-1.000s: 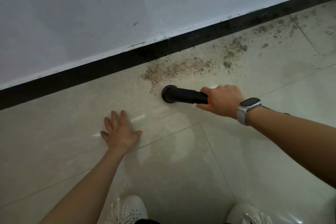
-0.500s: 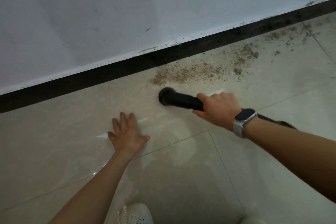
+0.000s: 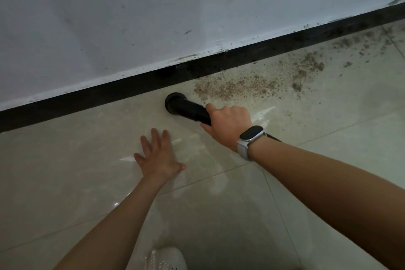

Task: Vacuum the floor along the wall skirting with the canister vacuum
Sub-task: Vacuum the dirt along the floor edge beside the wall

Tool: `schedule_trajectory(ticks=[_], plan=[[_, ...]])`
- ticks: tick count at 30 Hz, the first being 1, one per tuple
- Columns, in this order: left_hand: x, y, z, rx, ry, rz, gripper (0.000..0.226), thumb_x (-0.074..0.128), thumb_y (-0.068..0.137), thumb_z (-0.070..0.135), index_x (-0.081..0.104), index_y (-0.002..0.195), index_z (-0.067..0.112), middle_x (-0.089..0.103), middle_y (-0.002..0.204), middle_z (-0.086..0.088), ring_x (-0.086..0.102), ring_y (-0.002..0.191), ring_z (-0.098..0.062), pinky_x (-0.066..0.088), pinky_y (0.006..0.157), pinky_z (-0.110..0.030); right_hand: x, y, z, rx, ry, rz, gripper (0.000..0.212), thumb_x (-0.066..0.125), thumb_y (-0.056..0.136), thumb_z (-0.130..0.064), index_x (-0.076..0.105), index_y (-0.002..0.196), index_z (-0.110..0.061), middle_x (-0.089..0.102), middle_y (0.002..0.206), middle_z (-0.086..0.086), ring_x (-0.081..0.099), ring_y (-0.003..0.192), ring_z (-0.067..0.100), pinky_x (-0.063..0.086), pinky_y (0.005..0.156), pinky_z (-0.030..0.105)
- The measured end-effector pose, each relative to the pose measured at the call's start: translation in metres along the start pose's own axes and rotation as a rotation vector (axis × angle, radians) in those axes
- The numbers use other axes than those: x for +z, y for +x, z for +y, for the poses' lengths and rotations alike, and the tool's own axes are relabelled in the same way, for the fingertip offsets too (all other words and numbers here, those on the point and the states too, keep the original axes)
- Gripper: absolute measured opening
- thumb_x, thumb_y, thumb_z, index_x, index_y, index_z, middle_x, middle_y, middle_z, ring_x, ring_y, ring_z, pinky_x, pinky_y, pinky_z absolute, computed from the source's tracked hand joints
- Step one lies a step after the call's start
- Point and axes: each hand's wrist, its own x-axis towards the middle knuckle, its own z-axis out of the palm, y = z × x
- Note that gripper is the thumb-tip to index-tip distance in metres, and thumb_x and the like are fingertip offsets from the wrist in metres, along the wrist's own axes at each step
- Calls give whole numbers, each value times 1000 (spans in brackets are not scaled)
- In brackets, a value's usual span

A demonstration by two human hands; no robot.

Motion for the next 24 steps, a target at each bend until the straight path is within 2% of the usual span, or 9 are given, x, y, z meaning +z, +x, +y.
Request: schedule_trajectory(ticks=[5,13,15,17,21,24], plan=[[2,1,-3,17,-17,8,110,72,77,44,-8,150,25,-26,156,-2,-23,142,-33,3,114,-61,-9,19,28,181,7,50,38,42,98,-43,45,123,-15,63,92,8,50,70,26,33,59,31],[2,2,-4,12,-21,20,110,73,76,44,-6,151,25,-25,156,-1,-23,142,-32,3,113,-60,-2,12,38,264,-39,49,35,42,98,-41,43,118,-13,46,76,4,43,62,24,30,55,30],[2,2,-4,17,-30,19,110,73,76,43,-6,151,25,-25,156,-1,-23,142,-32,3,113,-60,0,10,36,285,-8,37,34,44,98,-40,42,117,-12,50,79,6,44,63,25,32,56,31],[1,1,-5,26,-35,14,110,72,77,43,-7,151,25,-26,156,-1,-23,142,-32,2,113,-60,2,9,31,277,59,17,34,47,97,-34,39,120,-11,56,92,11,47,67,27,34,58,32],[0,0,-5,28,-38,5,110,72,77,43,-8,151,25,-26,156,-2,-24,142,-32,1,114,-60,8,-4,30,146,121,-21,55,58,91,-27,29,135,-13,50,119,13,55,97,31,39,65,34],[-1,-1,-4,26,-37,6,110,72,78,43,-8,151,25,-26,156,-2,-24,142,-32,2,114,-60,7,-23,50,197,385,-117,63,65,86,-31,29,136,-19,54,116,8,61,86,28,49,68,35]])
